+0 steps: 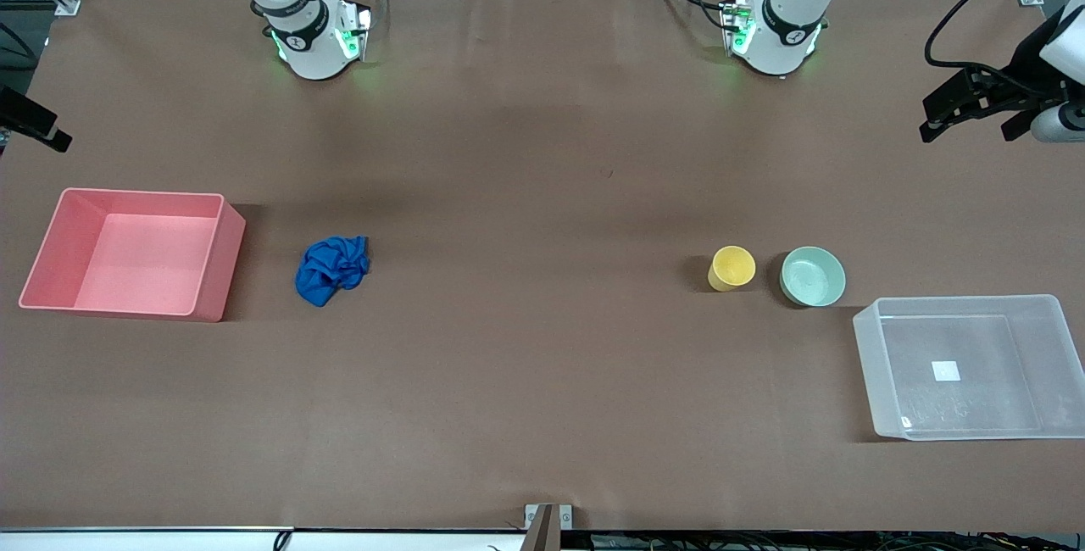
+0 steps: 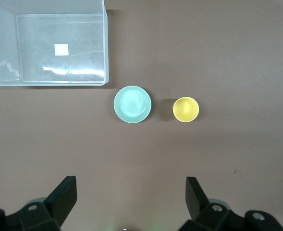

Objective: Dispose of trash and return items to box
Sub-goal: 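Reach the right gripper toward the blue cloth while the left gripper reaches the bowl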

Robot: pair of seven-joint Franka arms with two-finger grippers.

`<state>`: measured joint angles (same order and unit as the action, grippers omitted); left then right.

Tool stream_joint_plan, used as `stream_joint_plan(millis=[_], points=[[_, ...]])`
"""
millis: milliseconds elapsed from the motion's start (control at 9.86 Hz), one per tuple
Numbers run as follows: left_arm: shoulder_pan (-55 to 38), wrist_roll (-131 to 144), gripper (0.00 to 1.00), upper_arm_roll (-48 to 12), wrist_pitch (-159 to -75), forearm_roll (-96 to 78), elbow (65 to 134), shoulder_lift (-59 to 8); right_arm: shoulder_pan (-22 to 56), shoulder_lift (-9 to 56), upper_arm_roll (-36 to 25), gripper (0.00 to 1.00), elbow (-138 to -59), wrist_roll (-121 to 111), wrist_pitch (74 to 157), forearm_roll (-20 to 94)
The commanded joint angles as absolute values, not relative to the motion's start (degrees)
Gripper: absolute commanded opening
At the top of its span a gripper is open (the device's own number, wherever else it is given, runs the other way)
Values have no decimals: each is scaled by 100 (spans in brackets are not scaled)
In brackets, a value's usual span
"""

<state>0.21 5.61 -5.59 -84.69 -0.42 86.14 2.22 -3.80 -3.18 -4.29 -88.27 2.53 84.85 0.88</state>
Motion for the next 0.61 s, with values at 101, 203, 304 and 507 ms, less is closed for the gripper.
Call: stream_joint_plan(millis=[101, 203, 304, 507], points=[[70, 396, 100, -571, -8464, 44, 8675, 150, -378, -439, -387, 100, -8930, 246, 8587, 79], [62, 387, 100, -554, -8612, 53, 8666, 97, -369, -439, -378, 100, -8930, 263, 8587, 79], [62, 352, 100, -545, -8639, 88, 8666, -8, -378, -439, -378, 100, -8930, 264, 8587, 79], [166, 133, 100, -536, -9024, 79, 8710, -183, -369, -431, -352, 100, -8904, 203, 8570, 105]])
